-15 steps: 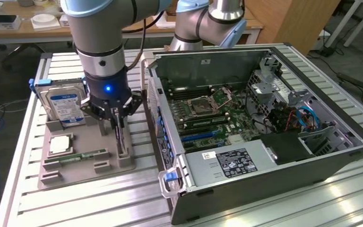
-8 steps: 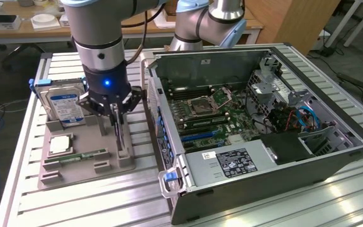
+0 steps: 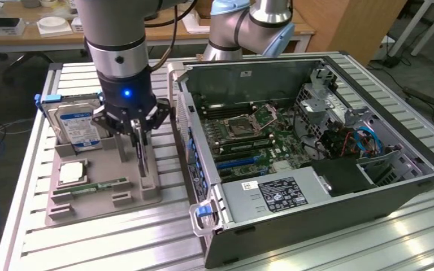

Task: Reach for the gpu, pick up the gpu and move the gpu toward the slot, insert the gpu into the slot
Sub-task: 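Pick up the gpu and move the gpu toward the slot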

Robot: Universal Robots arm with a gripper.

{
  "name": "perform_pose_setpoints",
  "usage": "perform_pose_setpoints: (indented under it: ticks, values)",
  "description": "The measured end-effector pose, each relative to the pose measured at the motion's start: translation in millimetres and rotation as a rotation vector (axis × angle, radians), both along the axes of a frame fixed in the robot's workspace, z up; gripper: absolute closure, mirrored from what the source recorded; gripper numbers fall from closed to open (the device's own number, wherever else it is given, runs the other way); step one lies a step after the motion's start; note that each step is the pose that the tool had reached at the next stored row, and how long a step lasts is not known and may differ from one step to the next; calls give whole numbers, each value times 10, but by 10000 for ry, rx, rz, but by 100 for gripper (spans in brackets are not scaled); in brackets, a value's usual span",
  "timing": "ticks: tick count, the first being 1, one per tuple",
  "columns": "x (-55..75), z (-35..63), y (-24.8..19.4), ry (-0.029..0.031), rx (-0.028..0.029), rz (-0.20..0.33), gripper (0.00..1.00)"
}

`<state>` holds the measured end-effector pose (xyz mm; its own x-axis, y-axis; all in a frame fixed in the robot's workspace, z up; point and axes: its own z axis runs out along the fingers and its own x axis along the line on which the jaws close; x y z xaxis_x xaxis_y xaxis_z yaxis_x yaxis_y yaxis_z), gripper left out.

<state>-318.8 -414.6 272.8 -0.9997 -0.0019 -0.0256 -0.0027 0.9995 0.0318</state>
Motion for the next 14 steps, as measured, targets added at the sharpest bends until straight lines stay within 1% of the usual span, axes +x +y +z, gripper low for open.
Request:
perform_pose_setpoints:
  ticks: [14]
  values:
    - [0, 171, 0, 0, 0, 0, 74]
